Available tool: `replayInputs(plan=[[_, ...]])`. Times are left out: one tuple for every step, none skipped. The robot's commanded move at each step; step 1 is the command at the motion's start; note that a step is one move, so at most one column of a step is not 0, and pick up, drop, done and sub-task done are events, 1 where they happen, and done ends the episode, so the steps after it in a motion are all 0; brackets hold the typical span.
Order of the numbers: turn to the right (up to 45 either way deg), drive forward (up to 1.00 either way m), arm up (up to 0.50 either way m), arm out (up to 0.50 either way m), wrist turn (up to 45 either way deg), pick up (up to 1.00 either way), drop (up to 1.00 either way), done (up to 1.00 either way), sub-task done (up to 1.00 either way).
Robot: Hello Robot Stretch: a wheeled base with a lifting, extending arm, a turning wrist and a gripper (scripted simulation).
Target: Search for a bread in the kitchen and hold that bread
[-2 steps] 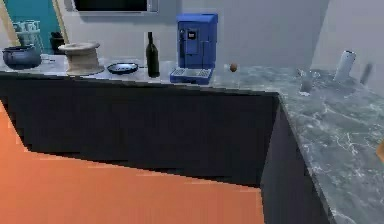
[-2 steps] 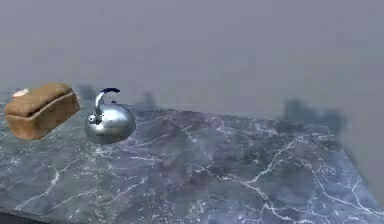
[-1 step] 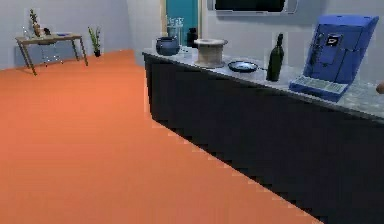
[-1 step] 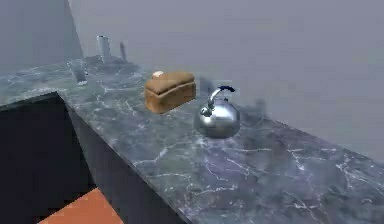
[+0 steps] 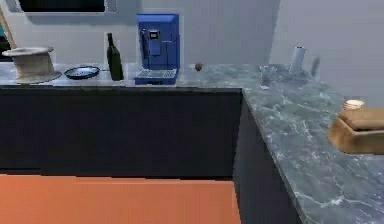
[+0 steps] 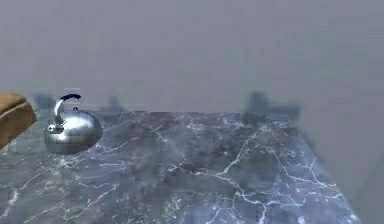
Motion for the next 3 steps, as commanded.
replayInputs(plan=[[0.0, 0.75, 0.0, 0.0, 0.0, 0.0, 0.0, 0.0, 0.0], [0.0, 0.0, 0.5, 0.0, 0.0, 0.0, 0.0, 0.0, 0.0], [0.0, 0.0, 0.38, 0.0, 0.0, 0.0, 0.0, 0.0, 0.0]])
